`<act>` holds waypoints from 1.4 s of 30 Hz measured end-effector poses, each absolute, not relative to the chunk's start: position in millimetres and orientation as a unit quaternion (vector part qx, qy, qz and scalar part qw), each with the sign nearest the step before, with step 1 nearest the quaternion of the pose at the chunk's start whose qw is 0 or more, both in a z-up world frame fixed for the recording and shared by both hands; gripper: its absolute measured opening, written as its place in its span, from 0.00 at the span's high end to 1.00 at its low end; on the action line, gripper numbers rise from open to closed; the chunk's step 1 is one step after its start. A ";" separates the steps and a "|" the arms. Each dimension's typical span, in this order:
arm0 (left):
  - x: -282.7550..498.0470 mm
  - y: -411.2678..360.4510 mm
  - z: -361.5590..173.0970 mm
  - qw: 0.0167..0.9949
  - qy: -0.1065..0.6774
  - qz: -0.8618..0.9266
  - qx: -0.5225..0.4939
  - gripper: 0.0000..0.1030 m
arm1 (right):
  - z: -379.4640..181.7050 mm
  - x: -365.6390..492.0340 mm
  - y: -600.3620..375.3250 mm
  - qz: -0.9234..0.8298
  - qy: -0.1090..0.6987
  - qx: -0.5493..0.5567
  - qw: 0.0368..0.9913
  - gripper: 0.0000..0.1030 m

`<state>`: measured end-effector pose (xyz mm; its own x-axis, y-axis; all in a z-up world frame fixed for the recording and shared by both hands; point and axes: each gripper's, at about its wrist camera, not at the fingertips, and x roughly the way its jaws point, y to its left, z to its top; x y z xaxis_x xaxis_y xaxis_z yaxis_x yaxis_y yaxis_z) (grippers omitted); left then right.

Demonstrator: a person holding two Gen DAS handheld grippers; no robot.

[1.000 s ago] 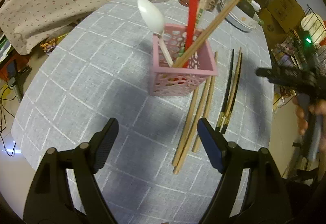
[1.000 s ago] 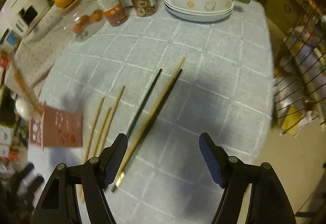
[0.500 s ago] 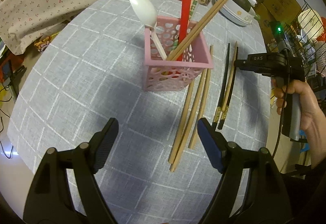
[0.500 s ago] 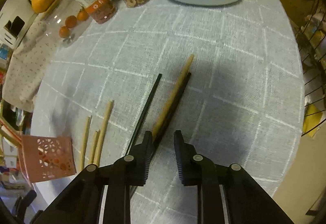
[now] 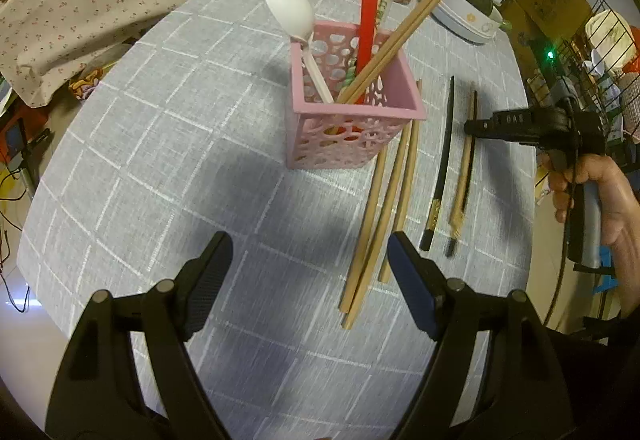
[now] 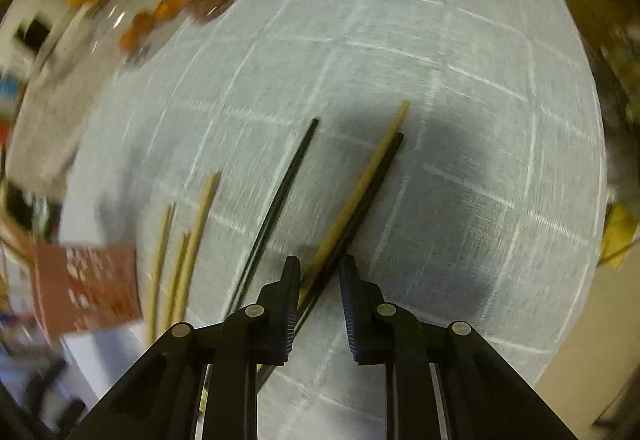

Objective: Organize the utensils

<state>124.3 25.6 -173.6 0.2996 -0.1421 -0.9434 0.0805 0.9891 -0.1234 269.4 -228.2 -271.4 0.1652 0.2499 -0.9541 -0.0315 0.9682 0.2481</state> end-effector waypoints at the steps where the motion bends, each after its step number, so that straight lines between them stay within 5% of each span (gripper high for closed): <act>1: 124.5 25.5 -173.6 0.806 0.588 -0.070 -0.025 0.23 | -271.6 266.9 -223.7 0.108 0.644 0.076 0.754 0.81; 9: 122.1 14.5 -173.9 0.804 0.589 -0.080 -0.016 0.23 | -268.9 226.1 -177.2 0.221 0.683 0.012 0.696 0.85; 18: 120.2 2.8 -178.8 0.800 0.594 -0.083 -0.010 0.23 | -253.6 235.9 -208.8 0.190 0.673 0.076 0.711 0.84; 28: 119.8 -4.7 -181.8 0.798 0.596 -0.089 -0.003 0.23 | -265.8 231.1 -194.0 0.149 0.678 -0.002 0.720 0.86; 42: 117.3 -9.1 -183.0 0.798 0.595 -0.094 0.005 0.23 | -255.1 244.1 -184.2 0.158 0.676 0.025 0.719 0.85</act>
